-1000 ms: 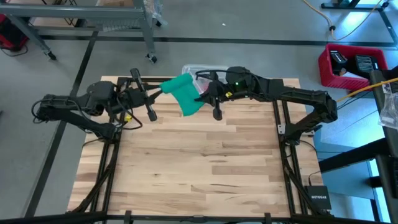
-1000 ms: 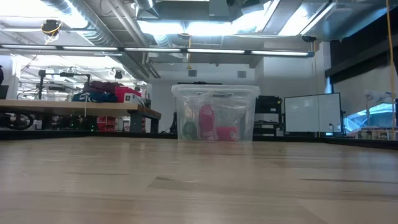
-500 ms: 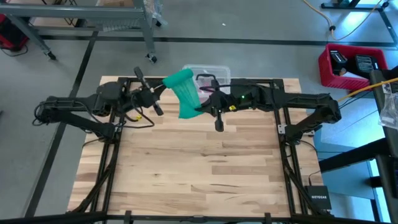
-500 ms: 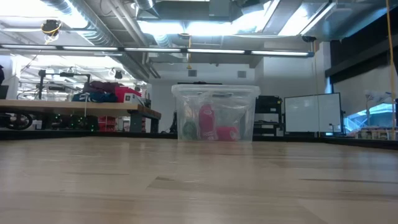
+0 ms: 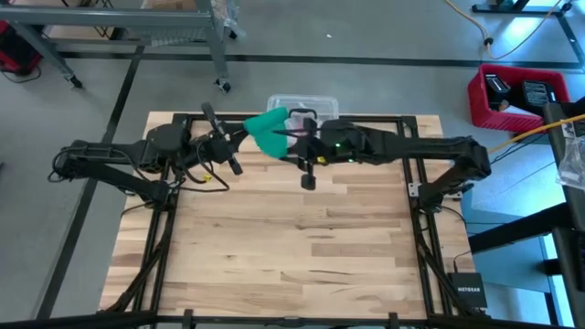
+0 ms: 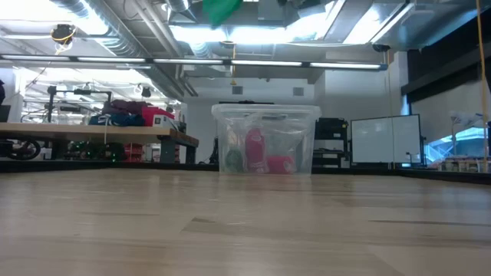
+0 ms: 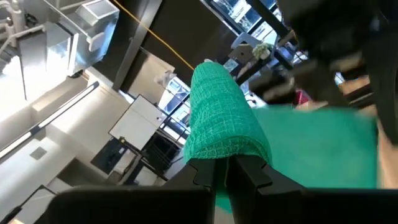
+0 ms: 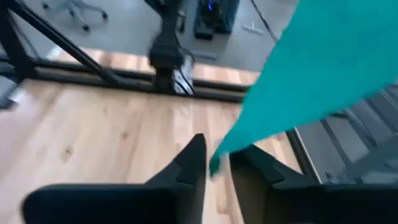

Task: Roll bandage
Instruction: Roll the green bandage

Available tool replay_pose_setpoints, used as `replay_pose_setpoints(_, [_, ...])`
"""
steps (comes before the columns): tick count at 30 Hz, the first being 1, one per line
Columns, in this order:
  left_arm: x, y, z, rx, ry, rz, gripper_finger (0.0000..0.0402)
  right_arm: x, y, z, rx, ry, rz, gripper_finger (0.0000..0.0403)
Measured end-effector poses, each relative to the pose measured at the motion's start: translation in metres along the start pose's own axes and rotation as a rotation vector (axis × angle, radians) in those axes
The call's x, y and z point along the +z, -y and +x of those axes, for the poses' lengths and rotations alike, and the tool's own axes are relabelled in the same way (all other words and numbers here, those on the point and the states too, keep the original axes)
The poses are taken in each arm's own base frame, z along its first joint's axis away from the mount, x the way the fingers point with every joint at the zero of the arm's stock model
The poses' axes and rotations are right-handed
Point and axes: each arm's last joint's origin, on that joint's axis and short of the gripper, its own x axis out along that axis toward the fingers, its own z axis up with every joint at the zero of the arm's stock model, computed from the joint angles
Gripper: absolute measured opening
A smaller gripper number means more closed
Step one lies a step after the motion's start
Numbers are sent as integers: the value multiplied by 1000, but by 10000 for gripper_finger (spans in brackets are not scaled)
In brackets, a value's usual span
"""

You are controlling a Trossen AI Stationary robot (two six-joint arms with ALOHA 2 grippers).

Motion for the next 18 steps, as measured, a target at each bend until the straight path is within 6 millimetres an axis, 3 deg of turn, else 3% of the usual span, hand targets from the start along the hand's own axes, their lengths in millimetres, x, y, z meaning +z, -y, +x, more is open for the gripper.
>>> replay_pose_setpoints(4, [1, 1, -1, -8, 5, 0, 13, -11, 8, 17, -24, -41, -1, 104])
replay_pose_setpoints(7, [1, 1, -1, -10, 5, -1, 13, -13, 15, 18, -39, -53, 6, 124])
replay_pose_setpoints(18, [0, 3, -1, -24, -5, -20, 13, -8, 25, -23, -171, -135, -20, 191])
